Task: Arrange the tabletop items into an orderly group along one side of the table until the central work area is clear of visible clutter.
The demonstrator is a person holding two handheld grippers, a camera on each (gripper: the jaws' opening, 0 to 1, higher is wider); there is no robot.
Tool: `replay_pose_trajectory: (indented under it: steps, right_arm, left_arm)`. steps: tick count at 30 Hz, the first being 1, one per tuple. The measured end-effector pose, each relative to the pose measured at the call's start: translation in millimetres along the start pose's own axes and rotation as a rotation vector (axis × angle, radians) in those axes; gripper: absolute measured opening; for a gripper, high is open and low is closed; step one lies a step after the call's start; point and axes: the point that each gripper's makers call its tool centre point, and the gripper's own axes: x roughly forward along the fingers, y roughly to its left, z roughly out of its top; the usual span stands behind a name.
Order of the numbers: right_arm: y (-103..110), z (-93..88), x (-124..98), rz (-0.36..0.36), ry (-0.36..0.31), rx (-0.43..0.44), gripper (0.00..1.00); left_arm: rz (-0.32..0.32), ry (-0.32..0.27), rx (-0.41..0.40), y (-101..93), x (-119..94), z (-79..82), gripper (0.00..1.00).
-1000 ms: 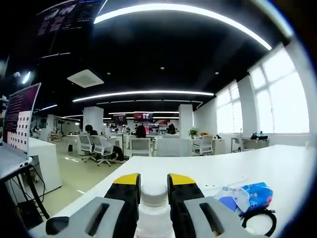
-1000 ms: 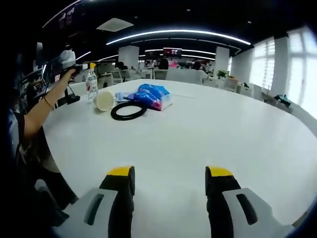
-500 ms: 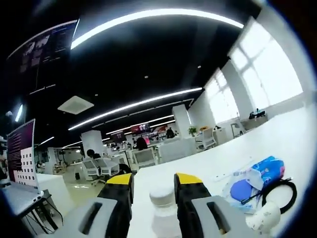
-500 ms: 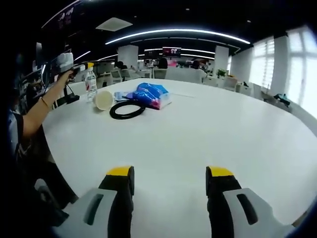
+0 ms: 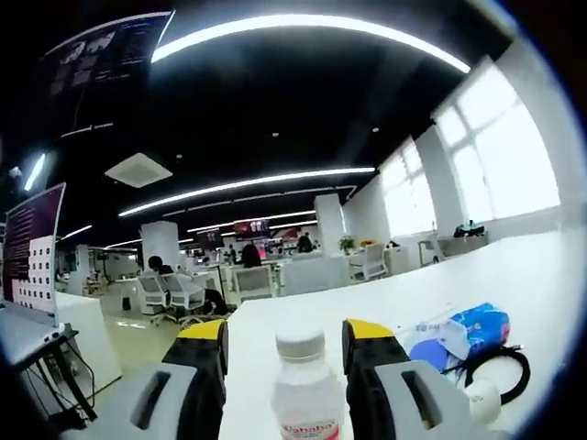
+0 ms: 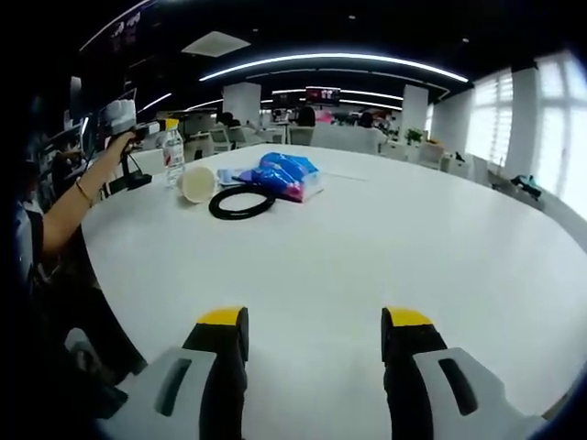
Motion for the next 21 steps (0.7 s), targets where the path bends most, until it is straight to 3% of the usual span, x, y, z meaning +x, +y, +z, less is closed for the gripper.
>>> replay_pose_trajectory:
  steps: [4,11,16,21]
  right_arm:
    - [-1,1.8,-1,-0.003,-0.007,0.001,0.56]
    - [2,-0.4,0,0.004,-0.001,-0.002,0.56]
    - [3,-1.4,-1,0.007,0.0,-0.002,0.56]
    - [8,0.1,-3,0.028,-0.01,0.004,0.56]
  left_arm:
    - [-0.077,-0.057,0.13,-12.6,-6,11.2,0.54]
    - [-0.151,-0.055,0.365,-30.0,-14,12.1,0.59]
    - [-0.166,-0.053,0.416,-34.9,-17,9.5,0.6]
    - [-0.195,-0.054,0.442,-40.7,-20,6.2,0.67]
